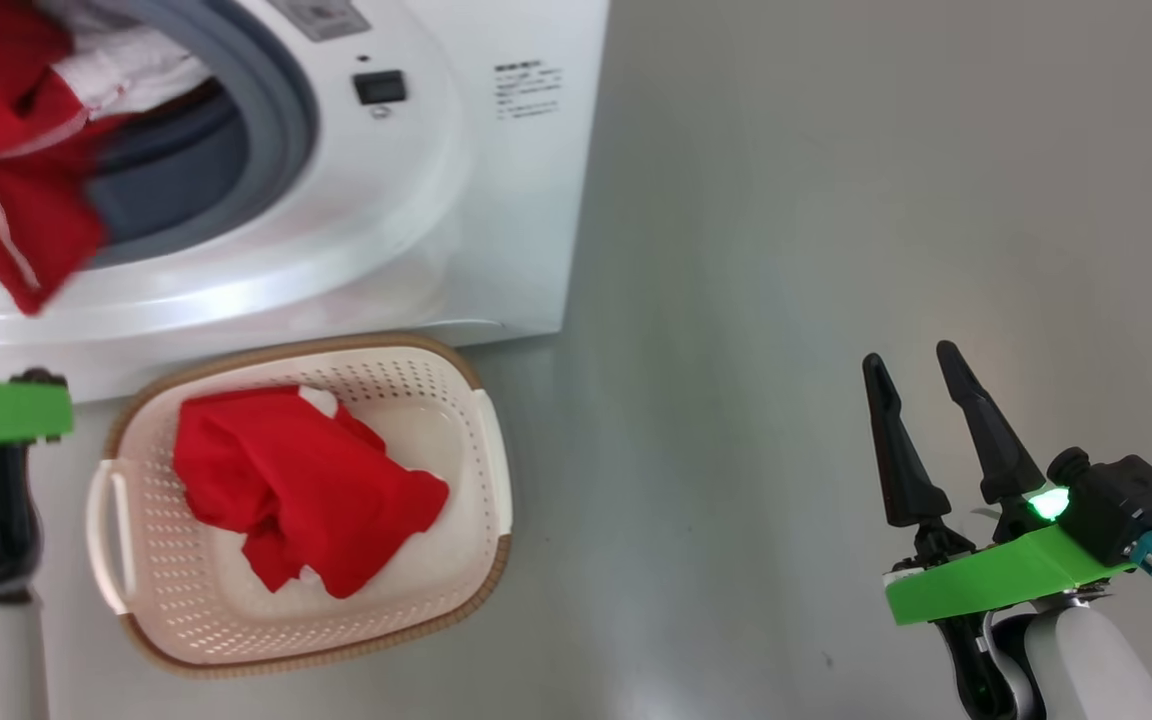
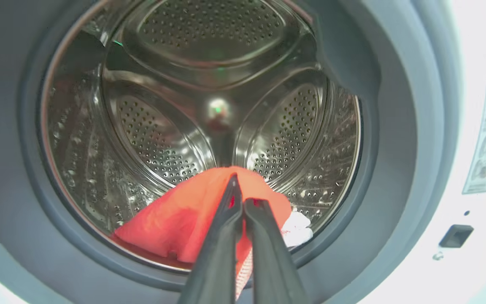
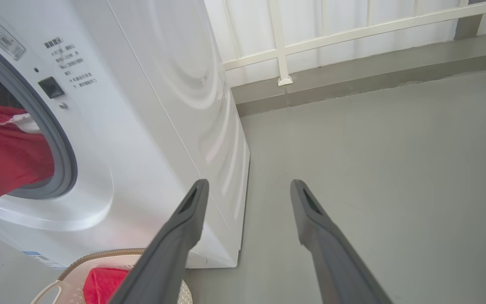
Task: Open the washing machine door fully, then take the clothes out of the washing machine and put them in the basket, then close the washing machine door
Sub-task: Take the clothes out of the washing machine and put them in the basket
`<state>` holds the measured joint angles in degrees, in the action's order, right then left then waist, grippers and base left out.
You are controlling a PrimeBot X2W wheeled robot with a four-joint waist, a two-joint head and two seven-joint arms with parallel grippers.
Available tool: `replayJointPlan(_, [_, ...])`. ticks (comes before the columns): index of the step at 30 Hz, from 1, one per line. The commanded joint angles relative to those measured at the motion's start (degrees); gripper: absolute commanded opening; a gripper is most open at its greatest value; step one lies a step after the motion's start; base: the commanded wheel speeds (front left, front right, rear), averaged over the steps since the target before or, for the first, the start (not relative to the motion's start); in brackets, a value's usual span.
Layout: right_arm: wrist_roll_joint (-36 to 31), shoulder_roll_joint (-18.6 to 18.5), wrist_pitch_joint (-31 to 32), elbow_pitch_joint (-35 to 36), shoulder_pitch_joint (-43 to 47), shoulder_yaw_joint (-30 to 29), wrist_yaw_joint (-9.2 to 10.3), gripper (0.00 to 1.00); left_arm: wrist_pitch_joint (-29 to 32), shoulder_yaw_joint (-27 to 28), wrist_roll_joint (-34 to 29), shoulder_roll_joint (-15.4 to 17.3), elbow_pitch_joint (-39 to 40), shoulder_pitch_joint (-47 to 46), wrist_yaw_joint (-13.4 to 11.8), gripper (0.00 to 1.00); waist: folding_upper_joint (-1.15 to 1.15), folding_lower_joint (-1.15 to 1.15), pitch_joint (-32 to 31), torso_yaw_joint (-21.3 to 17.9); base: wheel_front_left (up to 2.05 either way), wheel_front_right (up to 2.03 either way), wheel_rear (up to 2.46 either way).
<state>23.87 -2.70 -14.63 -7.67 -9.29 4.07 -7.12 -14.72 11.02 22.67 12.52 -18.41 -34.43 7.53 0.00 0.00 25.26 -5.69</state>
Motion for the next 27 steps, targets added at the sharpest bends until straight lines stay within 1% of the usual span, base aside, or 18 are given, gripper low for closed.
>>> replayJointPlan(1, [-0.55, -0.18, -0.37, 1.00, 1.35, 0.75, -0.36, 1.00, -0.28, 2.20, -0.18, 1.76, 3.46, 1.89, -0.05, 0.00, 0.00, 0.00, -1.60, 1.56, 0.00, 0.00, 0.00])
replayJointPlan(11, [-0.94, -0.18, -0.37, 0.56, 2.55, 0.24, -0.36, 1.00, -0.28, 5.01, -0.50, -1.14, 18.68, 9.64, -0.05, 0.00, 0.00, 0.00, -3.45, 3.07, 0.00, 0.00, 0.00])
replayJointPlan(12, [-0.99, -0.18, -0.37, 0.55, 2.71, 0.19, -0.36, 1.00, -0.28, 5.57, -0.40, -1.69, 21.69, 10.64, -0.05, 0.00, 0.00, 0.00, -3.59, 3.22, 0.00, 0.00, 0.00])
replayJointPlan(17, [-1.10, -0.18, -0.37, 0.72, 2.91, 0.15, -0.36, 1.00, -0.28, 6.49, -0.56, -2.91, 28.60, 12.45, -0.05, 0.00, 0.00, 0.00, -3.52, 3.47, 0.00, 0.00, 0.00])
replayJointPlan(20, [-1.17, -0.18, -0.37, 0.67, 2.92, 0.23, -0.36, 1.00, -0.28, 5.52, -0.71, -3.15, 28.87, 13.29, -0.05, 0.00, 0.00, 0.00, -3.33, 3.66, 0.00, 0.00, 0.00])
replayJointPlan(27, [-1.03, -0.18, -0.37, 0.55, 2.49, 1.01, -0.36, 1.00, -0.28, 3.96, -0.90, -3.12, 24.08, 14.30, -0.05, 0.00, 0.00, 0.00, -3.01, 3.14, 0.00, 0.00, 0.00])
